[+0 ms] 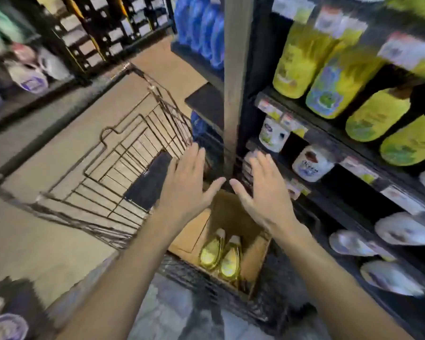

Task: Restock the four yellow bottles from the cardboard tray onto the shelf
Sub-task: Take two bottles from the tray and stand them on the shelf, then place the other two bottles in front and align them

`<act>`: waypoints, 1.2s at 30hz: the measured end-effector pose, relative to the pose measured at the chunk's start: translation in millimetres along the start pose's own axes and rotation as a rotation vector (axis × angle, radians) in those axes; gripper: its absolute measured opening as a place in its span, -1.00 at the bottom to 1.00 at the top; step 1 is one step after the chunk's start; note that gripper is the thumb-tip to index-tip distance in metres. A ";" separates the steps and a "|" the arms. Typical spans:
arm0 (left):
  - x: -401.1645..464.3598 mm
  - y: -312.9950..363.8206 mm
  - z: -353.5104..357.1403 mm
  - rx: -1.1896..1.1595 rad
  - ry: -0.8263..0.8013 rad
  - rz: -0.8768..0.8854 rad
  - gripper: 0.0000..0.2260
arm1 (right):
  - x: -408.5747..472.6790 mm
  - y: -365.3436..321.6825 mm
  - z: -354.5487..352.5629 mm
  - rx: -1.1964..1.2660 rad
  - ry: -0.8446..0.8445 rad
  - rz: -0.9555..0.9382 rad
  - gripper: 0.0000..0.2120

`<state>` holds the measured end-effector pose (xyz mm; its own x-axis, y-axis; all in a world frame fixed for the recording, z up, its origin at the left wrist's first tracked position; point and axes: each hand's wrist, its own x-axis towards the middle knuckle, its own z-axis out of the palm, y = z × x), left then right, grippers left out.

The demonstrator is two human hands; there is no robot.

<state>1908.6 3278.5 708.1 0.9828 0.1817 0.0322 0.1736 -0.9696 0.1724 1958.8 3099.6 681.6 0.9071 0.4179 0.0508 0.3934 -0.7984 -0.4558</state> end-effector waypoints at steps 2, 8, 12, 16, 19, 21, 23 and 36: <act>6.5 -24.7 24.1 -0.046 -0.085 0.013 -0.25 | -0.1 -5.8 35.5 -0.026 -0.080 0.063 -0.26; 6.6 -69.7 136.3 -0.028 -0.309 0.106 -0.25 | -20.9 18.5 146.4 -0.069 -0.276 0.295 -0.28; -11.4 -86.5 228.2 -0.009 -0.595 0.112 -0.26 | -51.4 46.1 228.0 -0.114 -0.389 0.394 -0.27; -36.5 -94.2 308.0 0.026 -0.819 0.188 -0.32 | -84.4 74.9 296.3 -0.128 -0.497 0.499 -0.26; -54.2 -97.6 358.1 0.034 -0.910 0.210 -0.34 | -102.5 93.9 330.3 -0.136 -0.503 0.538 -0.34; -63.0 -91.8 381.9 0.037 -0.938 0.215 -0.31 | -111.0 103.0 347.1 -0.156 -0.483 0.533 -0.36; -67.9 -81.4 395.1 0.024 -0.973 0.192 -0.25 | -119.0 107.4 357.6 -0.131 -0.496 0.569 -0.35; -63.3 -85.0 437.4 -0.349 -1.067 -0.337 0.14 | -133.8 119.4 372.7 0.405 -0.448 1.200 -0.27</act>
<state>1859.0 3277.8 260.8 0.4729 0.0304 -0.8806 0.5722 -0.7706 0.2807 1828.5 3109.9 289.2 0.5004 -0.2773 -0.8202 -0.7467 -0.6177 -0.2467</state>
